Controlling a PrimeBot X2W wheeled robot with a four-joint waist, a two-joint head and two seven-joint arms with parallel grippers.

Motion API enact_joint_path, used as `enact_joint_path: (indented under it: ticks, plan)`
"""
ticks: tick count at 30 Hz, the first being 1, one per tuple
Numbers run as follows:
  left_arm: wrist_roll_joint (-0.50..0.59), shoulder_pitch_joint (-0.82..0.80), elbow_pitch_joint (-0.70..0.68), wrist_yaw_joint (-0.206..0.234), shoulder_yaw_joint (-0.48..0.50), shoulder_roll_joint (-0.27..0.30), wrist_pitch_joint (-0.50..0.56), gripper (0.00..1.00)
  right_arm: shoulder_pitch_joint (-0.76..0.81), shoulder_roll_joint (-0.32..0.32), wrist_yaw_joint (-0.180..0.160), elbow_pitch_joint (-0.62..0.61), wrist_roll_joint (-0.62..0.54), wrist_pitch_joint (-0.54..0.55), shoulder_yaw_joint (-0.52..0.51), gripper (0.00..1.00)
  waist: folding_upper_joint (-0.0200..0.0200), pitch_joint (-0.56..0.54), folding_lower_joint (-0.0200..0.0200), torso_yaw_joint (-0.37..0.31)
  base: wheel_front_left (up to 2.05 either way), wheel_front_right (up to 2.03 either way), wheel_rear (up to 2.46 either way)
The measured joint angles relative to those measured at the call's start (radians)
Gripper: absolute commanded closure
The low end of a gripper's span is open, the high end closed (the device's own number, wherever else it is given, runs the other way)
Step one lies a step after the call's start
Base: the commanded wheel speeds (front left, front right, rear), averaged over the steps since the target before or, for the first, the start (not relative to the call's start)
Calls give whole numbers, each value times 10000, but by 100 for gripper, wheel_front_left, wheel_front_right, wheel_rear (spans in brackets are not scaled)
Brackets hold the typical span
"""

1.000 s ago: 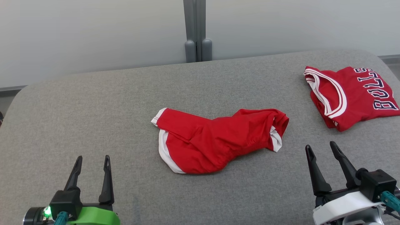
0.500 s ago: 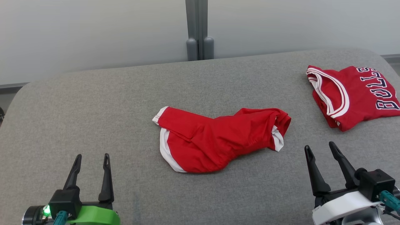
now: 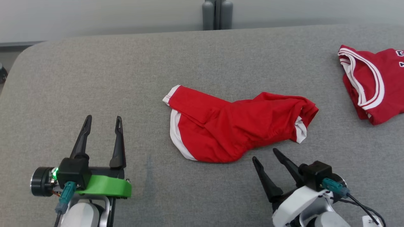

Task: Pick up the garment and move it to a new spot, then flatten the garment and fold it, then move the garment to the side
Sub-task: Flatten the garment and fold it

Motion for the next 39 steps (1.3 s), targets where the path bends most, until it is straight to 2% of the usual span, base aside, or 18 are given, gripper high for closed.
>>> enact_joint_path:
  ticks: [8,9,10,11,15,22,32,39]
  plan:
    - [324,-639,198,-297,75,-405,0,0,-1601,240,0,2157,863,-558,1058,0,0,930,0,591,0,0,0]
    - [347,-671,232,-337,92,-454,0,0,-1708,236,0,2303,940,-698,1064,27,0,1008,0,678,0,0,0]
    - [370,-687,249,-359,115,-493,0,0,-1793,217,0,2405,1003,-780,1083,87,0,1066,0,745,0,0,0]
    - [395,-700,247,-401,146,-529,0,0,-1866,188,0,2460,1072,-897,1091,100,0,1138,0,821,0,0,0]
    - [493,-744,242,-499,332,-656,0,0,-1829,4,0,2236,1235,-1218,965,100,0,1308,1,1013,0,0,0]
    - [679,-603,215,-518,713,-706,0,0,-685,-299,0,385,1095,-1338,324,100,0,1199,0,735,0,0,0]
    - [928,-536,134,-610,936,-780,0,0,168,-802,0,-2892,431,194,-917,100,0,1053,1,31,0,0,0]
    - [1032,-689,115,-800,895,-1009,0,0,-465,-1032,0,-3359,278,834,-1547,100,0,1258,1,122,0,0,0]
